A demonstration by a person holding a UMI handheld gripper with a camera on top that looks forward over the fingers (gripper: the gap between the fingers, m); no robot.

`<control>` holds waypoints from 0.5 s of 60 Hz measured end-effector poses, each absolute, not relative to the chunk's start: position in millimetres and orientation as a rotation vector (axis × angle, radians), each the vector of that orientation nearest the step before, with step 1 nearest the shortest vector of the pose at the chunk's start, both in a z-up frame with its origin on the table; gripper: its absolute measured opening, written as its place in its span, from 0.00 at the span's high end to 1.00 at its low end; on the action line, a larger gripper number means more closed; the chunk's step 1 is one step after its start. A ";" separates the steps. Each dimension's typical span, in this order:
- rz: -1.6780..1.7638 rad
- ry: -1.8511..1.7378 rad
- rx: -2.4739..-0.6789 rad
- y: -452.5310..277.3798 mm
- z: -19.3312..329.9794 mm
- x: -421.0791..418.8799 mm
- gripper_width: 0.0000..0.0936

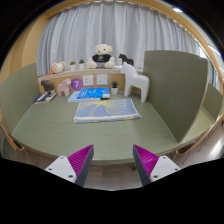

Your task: Fold towel

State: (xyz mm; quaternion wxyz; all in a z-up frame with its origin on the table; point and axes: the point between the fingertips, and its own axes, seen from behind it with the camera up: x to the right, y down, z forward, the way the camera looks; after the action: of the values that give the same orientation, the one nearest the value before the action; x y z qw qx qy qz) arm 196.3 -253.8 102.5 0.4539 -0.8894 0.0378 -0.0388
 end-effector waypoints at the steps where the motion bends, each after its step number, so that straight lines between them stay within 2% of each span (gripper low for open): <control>1: -0.085 0.086 -2.200 -245.8 98.2 188.2 0.15; 10: -0.009 0.021 -2.242 -173.4 63.8 122.4 0.15; 30: 0.052 -0.069 -2.241 22.8 32.0 36.4 0.15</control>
State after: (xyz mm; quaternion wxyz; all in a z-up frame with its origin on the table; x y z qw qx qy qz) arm 36.4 22.8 32.0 0.4343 -0.9001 -0.0276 0.0210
